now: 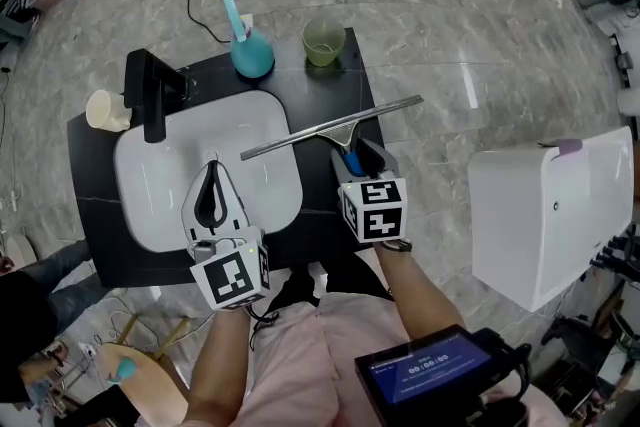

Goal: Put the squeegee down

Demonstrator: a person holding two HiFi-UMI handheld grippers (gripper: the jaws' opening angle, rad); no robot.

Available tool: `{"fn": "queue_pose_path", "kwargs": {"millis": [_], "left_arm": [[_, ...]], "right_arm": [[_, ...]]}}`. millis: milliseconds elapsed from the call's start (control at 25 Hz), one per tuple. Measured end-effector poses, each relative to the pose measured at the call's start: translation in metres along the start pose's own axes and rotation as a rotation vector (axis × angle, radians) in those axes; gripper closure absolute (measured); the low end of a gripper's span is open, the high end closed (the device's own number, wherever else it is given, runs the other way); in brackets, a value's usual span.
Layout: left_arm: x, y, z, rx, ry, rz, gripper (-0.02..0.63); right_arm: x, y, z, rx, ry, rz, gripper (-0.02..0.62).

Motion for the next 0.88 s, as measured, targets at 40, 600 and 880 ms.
{"fn": "queue_pose_path", "kwargs": {"millis": [40, 600, 880], "left_arm": [[-0.002, 0.002, 0.003, -0.01, -0.001, -0.006, 0.597], [-0.017, 0.043, 0.106, -0.297, -0.028, -0.122, 0.597], [-0.028, 0.07, 0.137, -0.378, -0.049, -0.176, 0.597]], "right_arm": [[0.0, 0.005, 0.003, -0.014, -0.004, -0.003, 0.397], [-0.002, 0.15, 0.081, -0.448, -0.052, -0.05, 0.475], [0.001, 0.2, 0.09, -0.583, -0.041, -0.084, 0.551]]}}
Point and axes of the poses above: the fingertips, and each gripper's own axes: y backward along the fingers, x to its left, z out of its top, the point moved 9 cm from there along y, backward along the fingers, and after that the axes turned 13 degrees about -z, right-handed, at the moved point
